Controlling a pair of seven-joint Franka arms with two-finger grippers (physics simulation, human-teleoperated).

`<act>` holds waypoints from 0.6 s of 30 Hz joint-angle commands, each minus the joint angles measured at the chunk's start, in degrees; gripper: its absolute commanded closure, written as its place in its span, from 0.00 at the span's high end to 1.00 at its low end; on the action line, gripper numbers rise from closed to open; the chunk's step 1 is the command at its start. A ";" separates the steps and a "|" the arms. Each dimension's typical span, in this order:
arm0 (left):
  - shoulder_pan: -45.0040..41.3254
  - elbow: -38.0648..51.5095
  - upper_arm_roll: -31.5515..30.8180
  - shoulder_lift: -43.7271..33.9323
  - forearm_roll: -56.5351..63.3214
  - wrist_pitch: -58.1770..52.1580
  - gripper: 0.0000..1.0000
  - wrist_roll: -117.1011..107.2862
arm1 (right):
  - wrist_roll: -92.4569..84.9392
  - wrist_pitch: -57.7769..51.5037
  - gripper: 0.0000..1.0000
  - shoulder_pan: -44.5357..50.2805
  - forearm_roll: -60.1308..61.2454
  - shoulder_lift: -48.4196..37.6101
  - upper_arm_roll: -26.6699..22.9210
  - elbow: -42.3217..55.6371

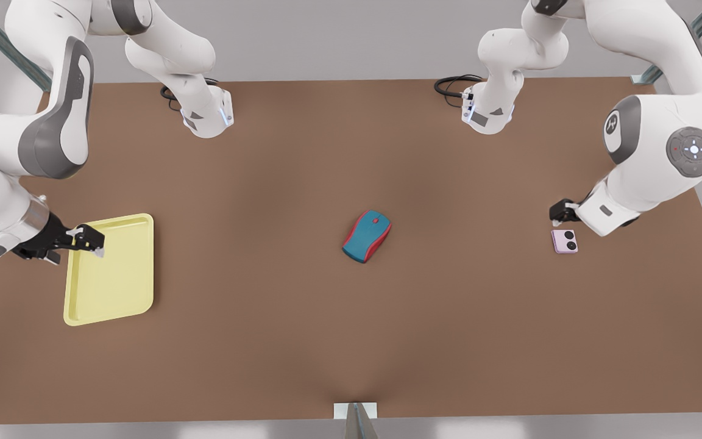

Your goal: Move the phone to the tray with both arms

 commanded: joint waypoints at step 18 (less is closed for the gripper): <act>1.07 -42.88 15.90 4.35 -2.76 51.86 1.00 8.56 | -7.17 1.92 1.00 0.35 -0.07 -0.06 0.00 0.09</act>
